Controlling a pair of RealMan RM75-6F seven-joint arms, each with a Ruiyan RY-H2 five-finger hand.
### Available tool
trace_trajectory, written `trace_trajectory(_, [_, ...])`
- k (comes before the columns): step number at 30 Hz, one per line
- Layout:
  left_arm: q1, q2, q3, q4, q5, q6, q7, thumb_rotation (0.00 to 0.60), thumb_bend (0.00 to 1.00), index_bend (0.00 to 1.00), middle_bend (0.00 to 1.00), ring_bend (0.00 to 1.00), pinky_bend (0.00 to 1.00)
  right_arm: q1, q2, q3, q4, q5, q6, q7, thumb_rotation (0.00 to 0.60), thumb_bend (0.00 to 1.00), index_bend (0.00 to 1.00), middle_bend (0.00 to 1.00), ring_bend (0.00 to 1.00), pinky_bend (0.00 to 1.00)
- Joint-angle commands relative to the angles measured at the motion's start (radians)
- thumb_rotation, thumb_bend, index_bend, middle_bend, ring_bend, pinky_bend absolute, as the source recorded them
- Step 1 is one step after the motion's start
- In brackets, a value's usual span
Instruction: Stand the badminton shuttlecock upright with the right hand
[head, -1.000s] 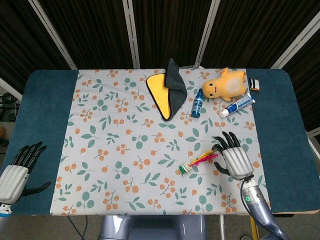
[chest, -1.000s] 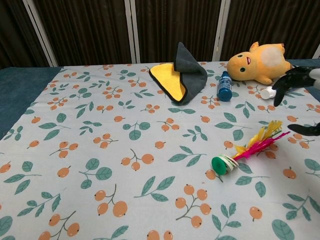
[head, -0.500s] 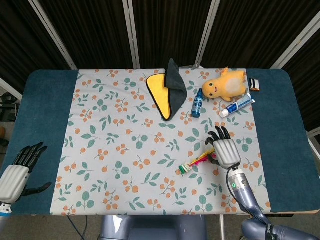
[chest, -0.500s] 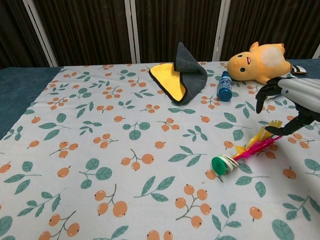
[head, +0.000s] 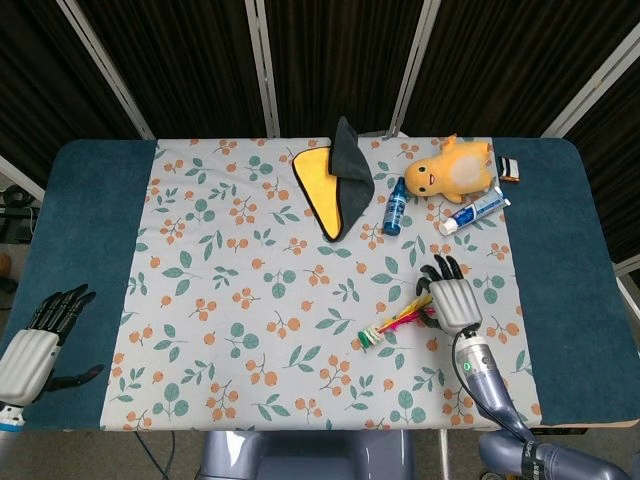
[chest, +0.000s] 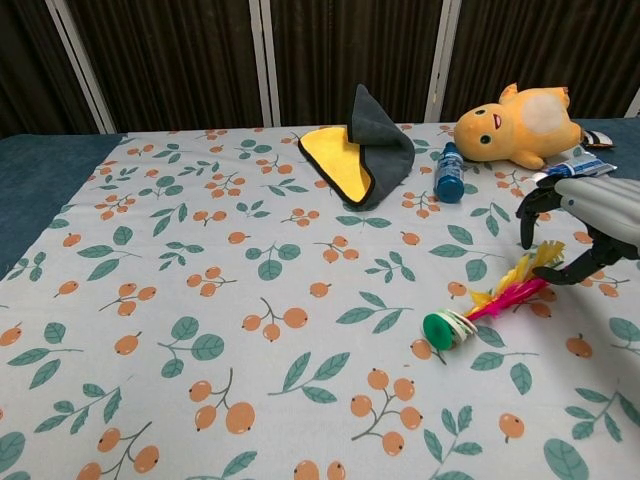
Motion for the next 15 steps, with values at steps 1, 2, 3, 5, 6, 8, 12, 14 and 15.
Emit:
trace_trajectory(1, [0.000, 0.001, 0.000, -0.001, -0.001, -0.001, -0.001, 0.597, 0.19, 0.00, 0.00, 0.00, 0.00, 0.003, -0.001, -0.002, 0.011, 0.003, -0.001, 0.005, 0.600, 0.23, 0.50, 0.21, 0.00, 0.00])
trace_trajectory(2, [0.000, 0.001, 0.000, -0.001, -0.001, -0.001, -0.002, 0.598, 0.19, 0.00, 0.00, 0.00, 0.00, 0.003, -0.001, -0.004, 0.015, 0.005, -0.002, 0.006, 0.600, 0.23, 0.50, 0.21, 0.00, 0.00])
trace_trajectory(3, [0.000, 0.001, 0.000, -0.001, -0.001, -0.001, -0.003, 0.598, 0.19, 0.00, 0.00, 0.00, 0.00, 0.003, -0.001, -0.005, 0.017, 0.005, -0.001, 0.007, 0.600, 0.23, 0.50, 0.21, 0.00, 0.00])
trace_trajectory(5, [0.000, 0.001, 0.000, -0.001, 0.000, 0.000, -0.004, 0.600, 0.19, 0.00, 0.00, 0.00, 0.00, 0.004, -0.004, -0.009, 0.028, 0.007, -0.002, 0.009, 0.600, 0.23, 0.50, 0.21, 0.00, 0.00])
trace_trajectory(6, [0.000, 0.002, 0.000, -0.001, 0.000, 0.000, -0.004, 0.598, 0.19, 0.00, 0.00, 0.00, 0.00, 0.004, -0.005, -0.010, 0.032, 0.009, -0.003, 0.011, 0.600, 0.23, 0.51, 0.22, 0.00, 0.00])
trace_trajectory(8, [0.000, 0.002, 0.000, -0.001, 0.000, 0.000, -0.005, 0.598, 0.19, 0.00, 0.00, 0.00, 0.00, 0.004, -0.006, -0.011, 0.037, 0.011, -0.002, 0.013, 0.600, 0.23, 0.51, 0.22, 0.00, 0.00])
trace_trajectory(12, [-0.001, 0.002, 0.000, -0.002, -0.002, -0.002, -0.006, 0.599, 0.19, 0.00, 0.00, 0.00, 0.00, 0.004, -0.009, -0.014, 0.047, 0.014, -0.003, 0.017, 0.600, 0.24, 0.52, 0.23, 0.00, 0.00])
trace_trajectory(14, [-0.001, 0.002, 0.000, -0.002, -0.003, -0.003, -0.006, 0.598, 0.19, 0.00, 0.00, 0.00, 0.00, 0.005, -0.010, -0.014, 0.050, 0.014, -0.001, 0.021, 0.600, 0.25, 0.53, 0.23, 0.00, 0.00])
trace_trajectory(15, [-0.001, 0.002, 0.000, -0.003, -0.003, -0.003, -0.005, 0.598, 0.19, 0.00, 0.00, 0.00, 0.00, 0.005, -0.011, -0.014, 0.051, 0.014, 0.000, 0.022, 0.600, 0.27, 0.54, 0.23, 0.00, 0.00])
